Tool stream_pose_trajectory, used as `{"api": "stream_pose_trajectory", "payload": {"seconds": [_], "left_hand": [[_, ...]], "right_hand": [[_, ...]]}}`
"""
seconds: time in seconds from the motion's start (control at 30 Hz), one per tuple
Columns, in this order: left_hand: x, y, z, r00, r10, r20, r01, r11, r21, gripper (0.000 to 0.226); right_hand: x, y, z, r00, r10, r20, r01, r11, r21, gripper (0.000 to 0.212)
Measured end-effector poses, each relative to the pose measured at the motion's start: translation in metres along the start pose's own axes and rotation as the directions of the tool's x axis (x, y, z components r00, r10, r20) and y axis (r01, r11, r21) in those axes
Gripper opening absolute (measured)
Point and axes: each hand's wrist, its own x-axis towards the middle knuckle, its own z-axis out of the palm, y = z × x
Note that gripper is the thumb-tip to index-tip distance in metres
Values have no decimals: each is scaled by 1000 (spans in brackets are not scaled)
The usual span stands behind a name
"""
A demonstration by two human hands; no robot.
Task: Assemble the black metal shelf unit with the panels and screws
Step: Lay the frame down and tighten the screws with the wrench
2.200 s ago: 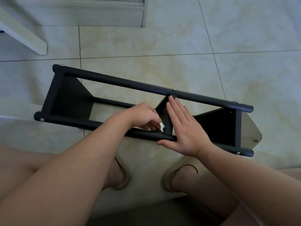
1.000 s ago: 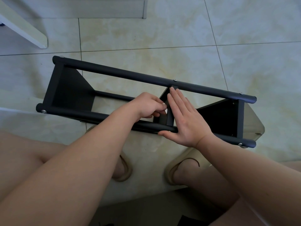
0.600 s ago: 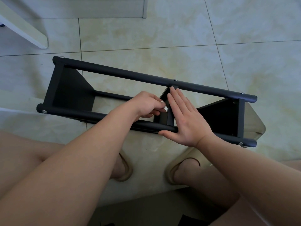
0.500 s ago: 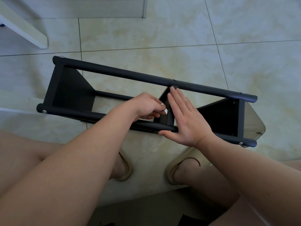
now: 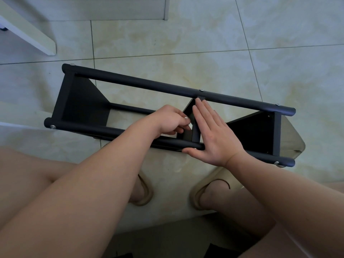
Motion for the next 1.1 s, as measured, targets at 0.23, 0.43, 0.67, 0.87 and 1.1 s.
{"api": "stream_pose_trajectory", "payload": {"seconds": [0.23, 0.43, 0.67, 0.87, 1.1], "left_hand": [[-2, 2, -4, 993, -81, 90, 82, 997, -2, 11], [-4, 2, -4, 993, -51, 104, 45, 997, 65, 17], [-5, -1, -4, 994, 0, 111, -15, 990, 137, 26], [-5, -4, -6, 991, 33, 132, -64, 969, 240, 25], [-8, -2, -9, 986, 36, 162, -90, 938, 336, 22]], "right_hand": [[0, 0, 1, 1000, -3, -1, 3, 1000, -4, 110], [0, 0, 0, 1000, -6, -12, 6, 1000, 1, 109], [0, 0, 1, 1000, -3, -7, 3, 1000, -12, 109], [0, -1, 0, 1000, 0, -6, 0, 1000, -2, 109], [0, 1, 0, 1000, -2, -4, 2, 1000, -8, 110]]}}
